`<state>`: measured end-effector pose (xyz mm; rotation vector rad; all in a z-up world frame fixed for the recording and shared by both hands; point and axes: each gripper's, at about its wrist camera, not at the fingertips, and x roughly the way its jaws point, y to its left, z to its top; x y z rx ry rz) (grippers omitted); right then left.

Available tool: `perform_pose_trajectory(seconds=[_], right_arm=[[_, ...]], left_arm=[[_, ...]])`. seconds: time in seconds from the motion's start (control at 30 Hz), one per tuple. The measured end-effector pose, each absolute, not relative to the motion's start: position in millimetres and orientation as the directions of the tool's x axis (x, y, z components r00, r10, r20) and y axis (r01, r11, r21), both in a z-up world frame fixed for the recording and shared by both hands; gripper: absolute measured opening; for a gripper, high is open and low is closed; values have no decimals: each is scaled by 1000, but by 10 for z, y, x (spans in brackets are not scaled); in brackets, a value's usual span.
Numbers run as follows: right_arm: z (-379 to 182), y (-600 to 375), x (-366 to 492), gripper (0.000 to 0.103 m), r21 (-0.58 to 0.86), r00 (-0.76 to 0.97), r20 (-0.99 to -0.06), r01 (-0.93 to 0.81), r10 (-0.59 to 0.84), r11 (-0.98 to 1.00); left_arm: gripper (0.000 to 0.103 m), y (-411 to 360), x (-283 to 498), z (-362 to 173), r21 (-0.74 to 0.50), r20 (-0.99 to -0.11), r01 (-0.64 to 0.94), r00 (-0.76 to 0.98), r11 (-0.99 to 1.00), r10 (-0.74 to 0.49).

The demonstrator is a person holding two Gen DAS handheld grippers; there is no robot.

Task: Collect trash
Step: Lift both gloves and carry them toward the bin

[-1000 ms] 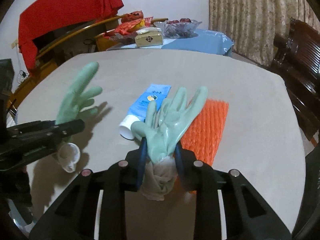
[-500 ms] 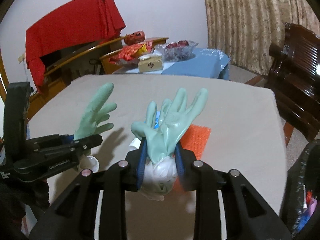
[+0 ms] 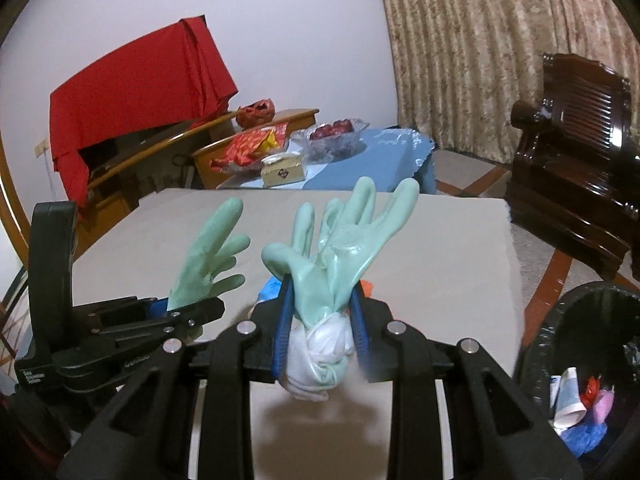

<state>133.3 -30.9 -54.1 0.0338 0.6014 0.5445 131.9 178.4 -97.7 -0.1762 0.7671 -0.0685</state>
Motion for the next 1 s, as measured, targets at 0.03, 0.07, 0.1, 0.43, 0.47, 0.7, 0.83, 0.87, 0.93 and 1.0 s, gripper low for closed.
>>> perform_pose_trajectory(seconds=[0.03, 0.07, 0.1, 0.43, 0.47, 0.7, 0.83, 0.87, 0.93, 1.0], right_arm=[[-521, -357, 1309, 26, 184, 694, -525, -472, 492, 862], [-495, -417, 1289, 26, 182, 700, -523, -466, 487, 866], [-482, -449, 1277, 26, 180, 704, -521, -462, 483, 868], [-328, -951, 1028, 26, 139, 757, -497, -413, 424, 900], [-310, -1023, 995, 26, 138, 763, -493, -406, 418, 903], [-221, -1456, 818, 26, 137, 803, -465, -351, 373, 926], [-190, -1662, 733, 26, 133, 822, -455, -317, 342, 939], [-183, -1723, 714, 26, 132, 827, -453, -308, 334, 942], [-174, -1830, 676, 26, 130, 836, -449, -290, 317, 948], [-170, -1942, 650, 26, 127, 843, -447, -272, 300, 954]], left_arm=[[30, 1740, 1303, -951, -181, -680, 2, 722, 984, -127], [30, 1699, 1290, -923, -179, -677, 9, 725, 984, -129], [30, 1657, 1276, -893, -179, -673, 16, 727, 984, -134], [30, 1149, 1160, -573, -177, -629, 104, 753, 979, -193], [30, 1093, 1151, -548, -177, -625, 113, 754, 978, -200], [30, 715, 1084, -390, -176, -599, 182, 760, 967, -252], [30, 456, 1042, -321, -173, -587, 230, 757, 958, -288], [30, 392, 1039, -306, -171, -585, 240, 756, 955, -295], [30, 262, 1023, -283, -170, -580, 261, 753, 950, -311], [30, 158, 1030, -267, -167, -577, 278, 751, 946, -322]])
